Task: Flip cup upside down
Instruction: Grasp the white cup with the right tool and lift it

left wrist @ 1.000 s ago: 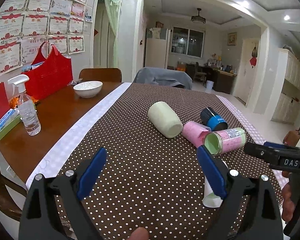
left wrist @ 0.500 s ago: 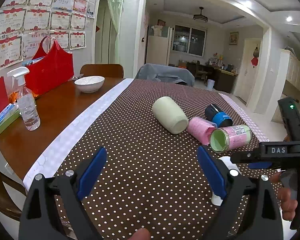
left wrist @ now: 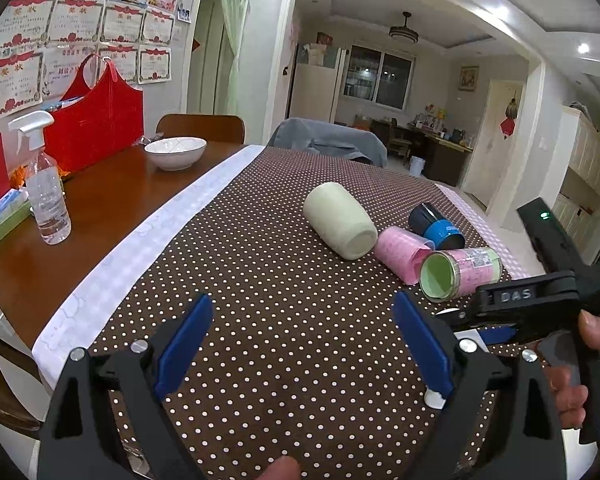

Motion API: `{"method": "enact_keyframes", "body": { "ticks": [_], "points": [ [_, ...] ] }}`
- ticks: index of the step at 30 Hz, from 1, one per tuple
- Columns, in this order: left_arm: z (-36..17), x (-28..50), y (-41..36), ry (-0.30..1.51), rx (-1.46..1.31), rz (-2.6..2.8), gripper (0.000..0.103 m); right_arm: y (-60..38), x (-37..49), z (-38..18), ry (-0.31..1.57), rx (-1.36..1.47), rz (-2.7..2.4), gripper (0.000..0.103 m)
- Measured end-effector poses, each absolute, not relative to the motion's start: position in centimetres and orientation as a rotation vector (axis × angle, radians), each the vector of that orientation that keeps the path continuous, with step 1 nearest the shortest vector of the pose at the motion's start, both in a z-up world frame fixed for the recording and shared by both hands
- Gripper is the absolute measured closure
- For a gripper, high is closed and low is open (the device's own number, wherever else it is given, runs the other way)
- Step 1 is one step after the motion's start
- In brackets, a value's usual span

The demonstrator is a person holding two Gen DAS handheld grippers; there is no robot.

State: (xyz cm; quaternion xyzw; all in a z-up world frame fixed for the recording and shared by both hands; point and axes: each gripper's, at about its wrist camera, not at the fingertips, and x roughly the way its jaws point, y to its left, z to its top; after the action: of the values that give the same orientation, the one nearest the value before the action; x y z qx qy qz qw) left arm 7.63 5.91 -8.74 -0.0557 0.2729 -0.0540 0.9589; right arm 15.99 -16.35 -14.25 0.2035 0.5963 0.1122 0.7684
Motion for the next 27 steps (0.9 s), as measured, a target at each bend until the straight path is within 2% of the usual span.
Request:
{"method": "enact_keyframes", "body": {
  "ticks": [2, 3, 4, 18, 27],
  "points": [
    [-8.7, 7.6, 6.0, 0.552, -0.115, -0.107, 0.013, -16.2, 16.3, -14.7, 1.320, 0.446, 0.243, 0.023],
    [-8.7, 7.6, 6.1, 0.552, -0.119, -0.107, 0.013, -16.1, 16.5, -14.9, 1.332, 0.437, 0.242, 0.028],
    [-8.7, 7.6, 6.2, 0.552, -0.120, -0.107, 0.013, -16.0, 16.6, -15.1, 1.340, 0.424, 0.235, 0.039],
    [-8.5, 7.7, 5.8, 0.557, -0.116, -0.112, 0.013, -17.3, 15.7, -13.7, 1.250, 0.470, 0.298, 0.042],
    [-8.1, 7.2, 5.1, 0.549, -0.113, -0.122, 0.013, -18.8, 14.1, -10.6, 1.060, 0.498, 0.320, 0.042]
  ]
}}
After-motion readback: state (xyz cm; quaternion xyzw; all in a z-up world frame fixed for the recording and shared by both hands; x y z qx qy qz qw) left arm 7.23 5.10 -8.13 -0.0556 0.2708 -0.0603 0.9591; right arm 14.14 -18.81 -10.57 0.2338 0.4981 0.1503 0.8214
